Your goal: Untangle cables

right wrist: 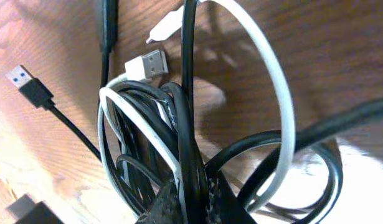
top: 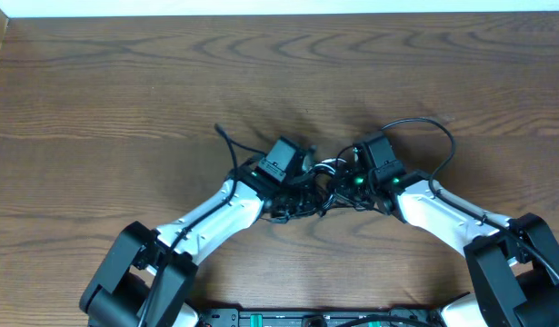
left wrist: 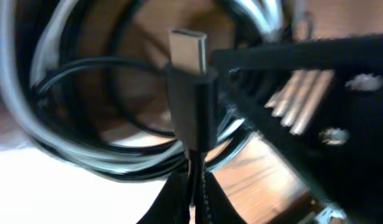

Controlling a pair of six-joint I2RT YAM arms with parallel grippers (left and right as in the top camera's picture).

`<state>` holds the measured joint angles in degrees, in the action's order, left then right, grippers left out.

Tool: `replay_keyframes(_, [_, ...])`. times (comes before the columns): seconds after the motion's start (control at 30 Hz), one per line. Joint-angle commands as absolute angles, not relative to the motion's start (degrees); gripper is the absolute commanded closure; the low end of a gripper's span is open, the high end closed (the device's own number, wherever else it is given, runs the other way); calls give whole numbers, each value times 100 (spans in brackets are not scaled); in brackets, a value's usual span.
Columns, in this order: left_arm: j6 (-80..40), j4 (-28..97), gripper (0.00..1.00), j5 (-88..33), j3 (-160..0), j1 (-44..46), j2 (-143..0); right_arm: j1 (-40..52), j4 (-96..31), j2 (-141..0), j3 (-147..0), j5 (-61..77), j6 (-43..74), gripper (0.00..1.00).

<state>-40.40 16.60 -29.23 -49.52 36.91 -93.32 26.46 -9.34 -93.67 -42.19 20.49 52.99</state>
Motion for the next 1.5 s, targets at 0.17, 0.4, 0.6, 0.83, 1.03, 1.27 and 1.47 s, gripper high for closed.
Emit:
replay_keyframes(0.17, [-4313, 1328, 85, -2471, -4886, 3935, -9537, 2591, -884, -9404, -4224, 1981, 5391, 99])
replay_keyframes(0.4, [-4206, 1627, 54, -1881, -4886, 3752, -9537, 2591, -976, -9404, -4219, 1852, 5264, 99])
replay_keyframes(0.6, [-4209, 1481, 54, -1728, -4886, 3675, -9537, 2591, -1031, -9404, -4219, 1833, 5218, 99])
replay_keyframes(0.83, [-4206, 1374, 55, -1721, -4888, 3667, -9537, 2578, -1085, -9402, -4222, 1968, 4635, 58])
replay_keyframes(1.03, [-4209, 1214, 62, -1503, -4888, 3667, -9537, 2467, -1074, -9404, -4222, 1940, 4333, 36])
replay_keyframes(1.27, [-4206, 958, 70, -1315, -4886, 3667, -9537, 2495, -1160, -9404, -4219, 1706, 4320, 75])
replay_keyframes(1.47, [-4204, 934, 73, -1181, -4886, 3671, -9561, 2497, -1223, -9404, -4219, 1684, 4322, 99])
